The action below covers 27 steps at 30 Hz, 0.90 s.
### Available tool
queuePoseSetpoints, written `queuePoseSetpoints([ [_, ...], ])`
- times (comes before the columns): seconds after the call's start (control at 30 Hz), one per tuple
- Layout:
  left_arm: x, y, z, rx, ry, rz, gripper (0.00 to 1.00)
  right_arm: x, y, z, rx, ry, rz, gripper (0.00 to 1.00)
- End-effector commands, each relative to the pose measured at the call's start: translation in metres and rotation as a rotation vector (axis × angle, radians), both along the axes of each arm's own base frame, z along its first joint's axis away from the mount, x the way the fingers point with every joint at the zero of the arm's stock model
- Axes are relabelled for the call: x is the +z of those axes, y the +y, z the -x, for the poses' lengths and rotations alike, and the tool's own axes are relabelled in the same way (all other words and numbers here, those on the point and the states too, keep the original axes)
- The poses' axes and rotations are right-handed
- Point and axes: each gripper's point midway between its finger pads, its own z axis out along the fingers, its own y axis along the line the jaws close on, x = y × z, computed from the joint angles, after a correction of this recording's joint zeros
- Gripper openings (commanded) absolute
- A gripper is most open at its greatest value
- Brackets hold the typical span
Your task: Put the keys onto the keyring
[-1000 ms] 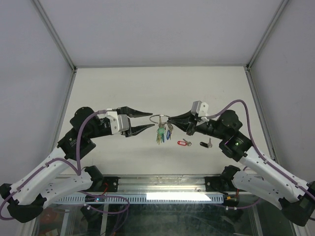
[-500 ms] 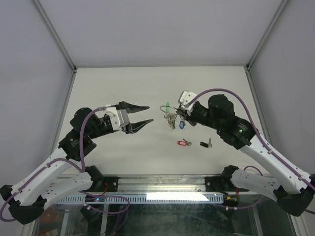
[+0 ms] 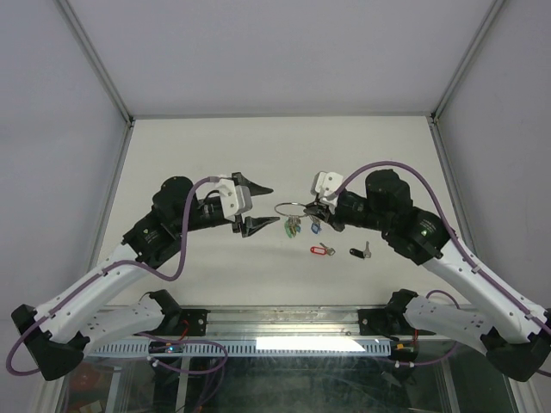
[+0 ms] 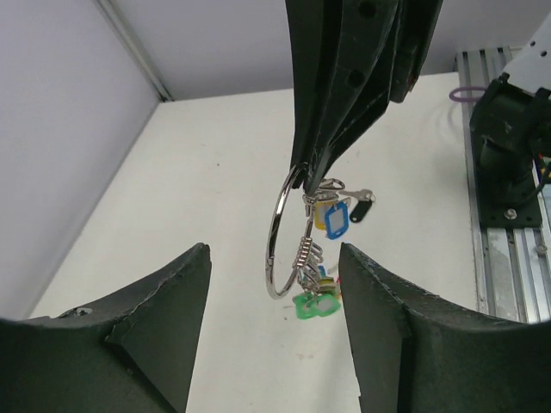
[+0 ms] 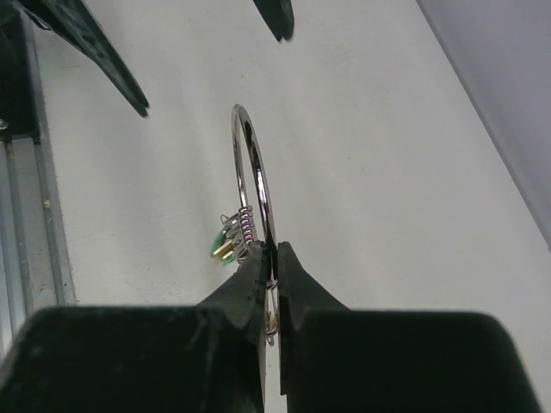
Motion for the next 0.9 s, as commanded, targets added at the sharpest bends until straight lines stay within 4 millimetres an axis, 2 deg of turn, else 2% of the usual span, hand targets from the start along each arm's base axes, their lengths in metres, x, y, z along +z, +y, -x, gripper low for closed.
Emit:
queuePoseSetpoints([
  [0.0,0.007,-0.005,0.005,-0.058,-0.02,-0.019,0.6,0.032,0.018,0.019,0.158,-0.061,-0.101,0.0],
  [0.1,0.005,-0.008,0.007,-0.085,-0.012,-0.032,0.6,0.034,0.023,0.026,0.207,-0.064,-0.119,0.0],
  [0.2,-0.001,-0.013,0.011,-0.126,0.004,-0.052,0.54,0.036,0.027,0.028,0.226,-0.067,-0.137,0.0],
  [0.37,-0.004,-0.017,0.013,-0.159,0.015,-0.066,0.39,0.034,0.033,0.028,0.252,-0.056,-0.145,0.0],
  [0.53,-0.006,-0.018,0.013,-0.162,0.021,-0.071,0.34,0.036,0.039,0.029,0.274,-0.055,-0.162,0.0],
  [0.7,-0.007,-0.018,0.012,-0.16,0.023,-0.074,0.15,0.038,0.042,0.031,0.294,-0.052,-0.177,0.0],
  [0.77,-0.006,-0.018,0.01,-0.15,0.022,-0.074,0.0,0.038,0.043,0.032,0.294,-0.054,-0.186,0.0],
  [0.83,-0.003,-0.016,0.008,-0.134,0.014,-0.071,0.0,0.038,0.042,0.031,0.283,-0.056,-0.191,0.0],
  [0.87,-0.001,-0.015,0.008,-0.125,0.008,-0.069,0.0,0.037,0.041,0.03,0.27,-0.056,-0.195,0.04],
])
